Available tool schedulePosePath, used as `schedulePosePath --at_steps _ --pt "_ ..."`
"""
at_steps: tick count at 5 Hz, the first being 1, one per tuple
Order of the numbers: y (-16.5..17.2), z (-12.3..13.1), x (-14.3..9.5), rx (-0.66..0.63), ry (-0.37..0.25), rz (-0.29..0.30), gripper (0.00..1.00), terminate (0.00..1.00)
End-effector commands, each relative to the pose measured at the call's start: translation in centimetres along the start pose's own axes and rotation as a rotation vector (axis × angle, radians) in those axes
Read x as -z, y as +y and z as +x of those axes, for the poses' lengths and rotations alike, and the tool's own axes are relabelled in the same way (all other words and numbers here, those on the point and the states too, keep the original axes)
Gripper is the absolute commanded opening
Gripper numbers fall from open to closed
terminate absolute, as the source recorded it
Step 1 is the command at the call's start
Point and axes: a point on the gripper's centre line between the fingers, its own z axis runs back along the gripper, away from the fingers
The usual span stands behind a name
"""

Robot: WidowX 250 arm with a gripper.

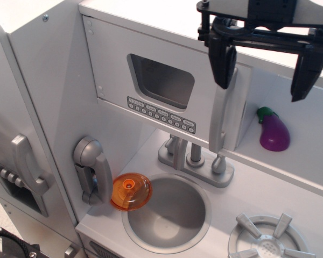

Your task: Open microwave

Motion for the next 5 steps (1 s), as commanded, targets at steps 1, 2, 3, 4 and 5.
schedulePosePath --at_steps 1,2,3,4,5 --pt "0.0 0.0 0.0 0.0 0.0 0.0 1.0 0.0" --pt "1.1 1.2 0.9 0.017 -0.061 0.044 1.0 0.0" --pt "2.2 2.0 1.9 0.012 -0.085 0.055 1.0 0.0" --pt "4.1 3.2 3.3 0.029 -0.141 0.07 1.0 0.0" --pt "5.7 4.6 4.4 0.012 -0.149 0.074 1.0 0.0"
